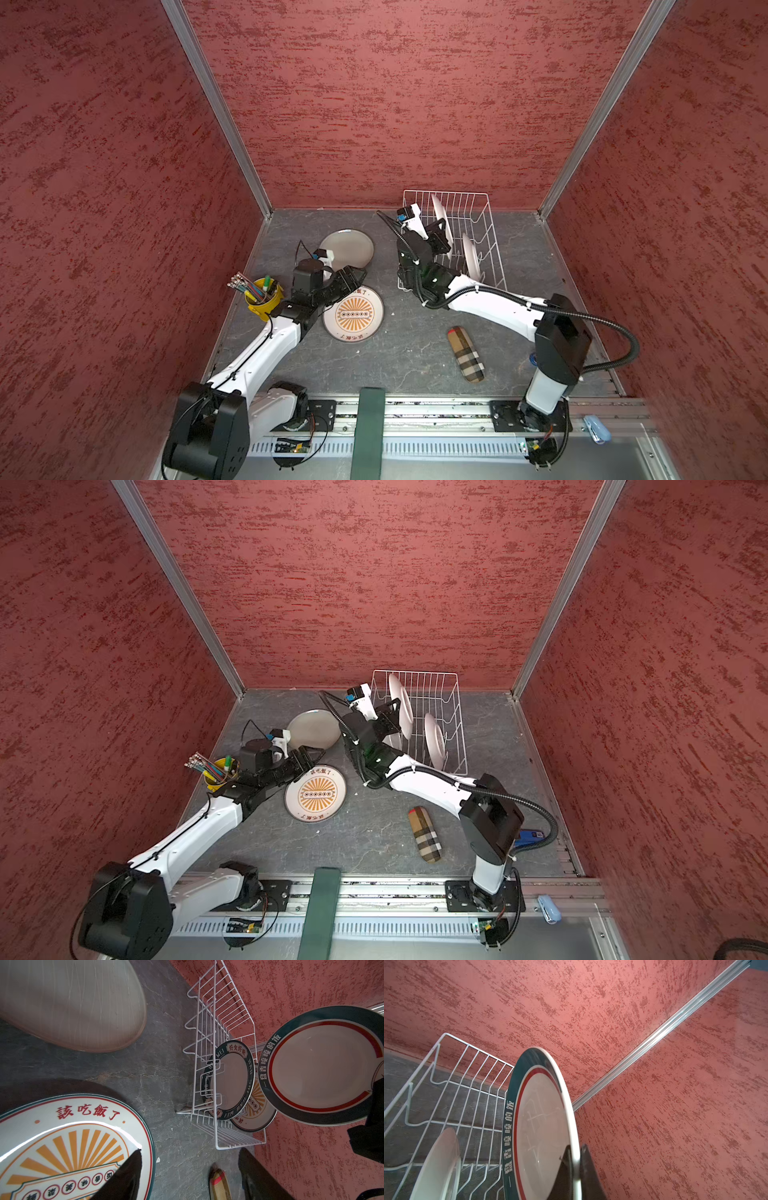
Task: Unload the plates from the dish rack
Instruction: Pick up the plate from the dish rack.
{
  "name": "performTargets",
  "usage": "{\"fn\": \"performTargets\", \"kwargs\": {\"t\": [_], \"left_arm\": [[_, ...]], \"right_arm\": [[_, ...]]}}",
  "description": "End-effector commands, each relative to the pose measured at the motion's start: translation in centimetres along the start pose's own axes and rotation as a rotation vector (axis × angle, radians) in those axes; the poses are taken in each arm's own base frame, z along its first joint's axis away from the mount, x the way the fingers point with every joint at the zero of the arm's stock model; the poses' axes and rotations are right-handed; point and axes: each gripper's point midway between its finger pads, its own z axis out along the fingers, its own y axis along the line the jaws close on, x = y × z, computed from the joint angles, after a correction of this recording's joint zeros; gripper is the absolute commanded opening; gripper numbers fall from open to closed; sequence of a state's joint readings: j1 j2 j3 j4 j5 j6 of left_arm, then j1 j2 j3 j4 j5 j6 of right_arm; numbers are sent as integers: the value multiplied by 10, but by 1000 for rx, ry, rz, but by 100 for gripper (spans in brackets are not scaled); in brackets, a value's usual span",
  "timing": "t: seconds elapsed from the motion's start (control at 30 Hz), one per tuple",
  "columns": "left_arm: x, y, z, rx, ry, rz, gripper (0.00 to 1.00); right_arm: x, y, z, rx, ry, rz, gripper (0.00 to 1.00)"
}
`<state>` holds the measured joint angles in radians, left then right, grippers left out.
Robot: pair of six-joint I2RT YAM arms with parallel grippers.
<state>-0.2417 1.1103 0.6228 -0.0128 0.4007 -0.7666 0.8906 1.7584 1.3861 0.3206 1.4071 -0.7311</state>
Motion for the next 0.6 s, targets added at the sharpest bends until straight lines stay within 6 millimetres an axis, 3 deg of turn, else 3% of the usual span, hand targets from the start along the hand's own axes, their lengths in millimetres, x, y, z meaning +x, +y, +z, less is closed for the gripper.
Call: {"fn": "performTargets", "kwargs": {"t": [0.0, 0.23, 0.57], "left_arm": [[-15, -30, 0, 92, -36, 32, 74], [-19, -42, 2, 128, -36, 36, 74], [-31, -61, -3, 220, -41, 26, 74]], "right_arm": [[-24, -49, -5, 25, -18, 192, 0], [-33, -53, -9, -114, -15, 322, 0], [-60, -36, -31, -506, -9, 574, 0]]}}
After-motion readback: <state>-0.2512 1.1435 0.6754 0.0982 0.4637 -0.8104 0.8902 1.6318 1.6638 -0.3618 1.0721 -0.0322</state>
